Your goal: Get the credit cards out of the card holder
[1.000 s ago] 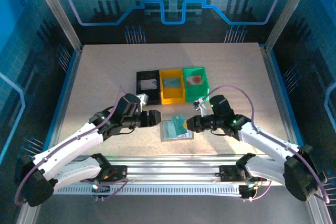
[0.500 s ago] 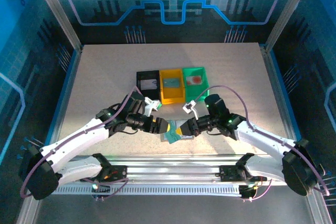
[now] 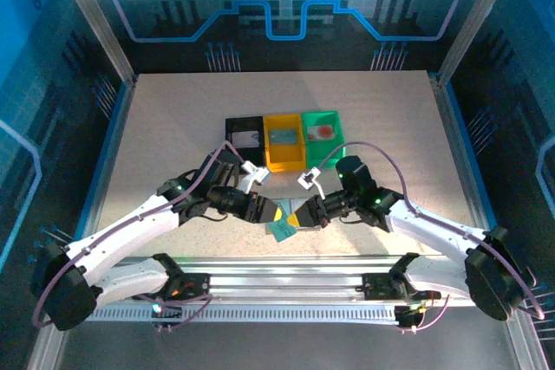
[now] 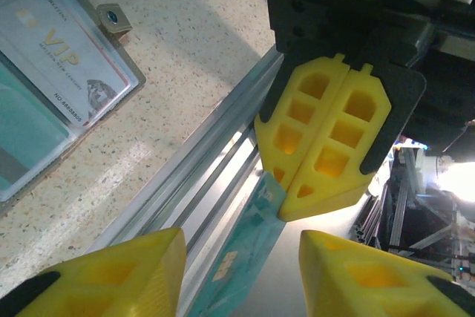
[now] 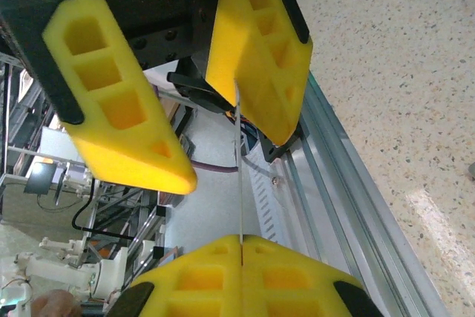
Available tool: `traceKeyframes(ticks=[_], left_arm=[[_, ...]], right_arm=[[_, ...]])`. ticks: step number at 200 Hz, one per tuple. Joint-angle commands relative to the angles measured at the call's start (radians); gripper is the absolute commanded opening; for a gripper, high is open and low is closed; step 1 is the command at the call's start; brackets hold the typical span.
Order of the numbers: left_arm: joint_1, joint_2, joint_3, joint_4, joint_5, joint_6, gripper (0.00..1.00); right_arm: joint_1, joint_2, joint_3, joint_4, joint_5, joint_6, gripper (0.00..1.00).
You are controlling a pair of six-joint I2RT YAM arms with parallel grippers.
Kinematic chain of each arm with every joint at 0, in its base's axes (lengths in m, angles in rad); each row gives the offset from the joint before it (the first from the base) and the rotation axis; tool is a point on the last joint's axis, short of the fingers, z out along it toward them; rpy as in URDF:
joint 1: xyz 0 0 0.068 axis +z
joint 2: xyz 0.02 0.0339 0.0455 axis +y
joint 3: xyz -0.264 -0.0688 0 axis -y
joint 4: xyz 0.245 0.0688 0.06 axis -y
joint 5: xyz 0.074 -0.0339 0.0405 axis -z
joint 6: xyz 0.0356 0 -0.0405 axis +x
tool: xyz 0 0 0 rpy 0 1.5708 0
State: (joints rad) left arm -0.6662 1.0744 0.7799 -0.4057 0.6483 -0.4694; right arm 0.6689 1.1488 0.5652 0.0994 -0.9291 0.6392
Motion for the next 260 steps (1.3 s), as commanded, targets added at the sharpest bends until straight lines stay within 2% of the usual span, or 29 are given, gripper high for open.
traceKeyframes(ticks=[1, 26, 86, 104, 124, 153, 159, 168, 188, 207, 227, 244, 260], left_arm=[[0.008, -0.019, 0.036, -0.002, 0.046, 0.023, 0.38], [0.008, -0.023, 0.041, -0.009, 0.044, 0.03, 0.3], [0.008, -0.035, 0.045, -0.025, 0.034, 0.043, 0.18], [0.009, -0.041, 0.045, -0.022, 0.032, 0.04, 0.12], [0.01, -0.051, 0.041, -0.019, 0.017, 0.037, 0.0], [0.01, -0.073, 0.017, 0.015, 0.0, -0.008, 0.0], [0.01, -0.082, 0.009, 0.025, -0.018, -0.023, 0.0], [0.01, -0.102, -0.005, 0.043, -0.056, -0.055, 0.0], [0.01, -0.166, -0.06, 0.114, -0.151, -0.157, 0.0], [0.008, -0.237, -0.135, 0.227, -0.233, -0.279, 0.0], [0.008, -0.319, -0.224, 0.34, -0.336, -0.39, 0.0], [0.008, -0.362, -0.28, 0.433, -0.377, -0.469, 0.0], [0.006, -0.373, -0.299, 0.464, -0.4, -0.506, 0.0]], right_arm=[[0.016, 0.011, 0.018, 0.032, -0.033, 0.01, 0.0], [0.017, 0.011, 0.021, 0.021, -0.022, 0.003, 0.0], [0.017, 0.009, 0.024, 0.011, -0.014, 0.001, 0.0], [0.018, 0.001, 0.024, 0.006, -0.006, -0.002, 0.0], [0.01, -0.016, 0.027, -0.013, 0.02, -0.009, 0.0], [-0.019, -0.046, 0.046, -0.098, 0.09, -0.035, 0.18], [-0.031, -0.055, 0.051, -0.123, 0.117, -0.04, 0.21], [-0.048, -0.072, 0.053, -0.156, 0.155, -0.045, 0.33], [-0.069, -0.122, 0.041, -0.189, 0.235, -0.039, 0.48], [-0.066, -0.17, -0.001, -0.133, 0.267, 0.008, 0.5], [-0.05, -0.22, -0.102, 0.068, 0.298, 0.14, 0.54], [-0.022, -0.261, -0.19, 0.254, 0.364, 0.238, 0.55], [0.012, -0.291, -0.229, 0.324, 0.437, 0.258, 0.56]])
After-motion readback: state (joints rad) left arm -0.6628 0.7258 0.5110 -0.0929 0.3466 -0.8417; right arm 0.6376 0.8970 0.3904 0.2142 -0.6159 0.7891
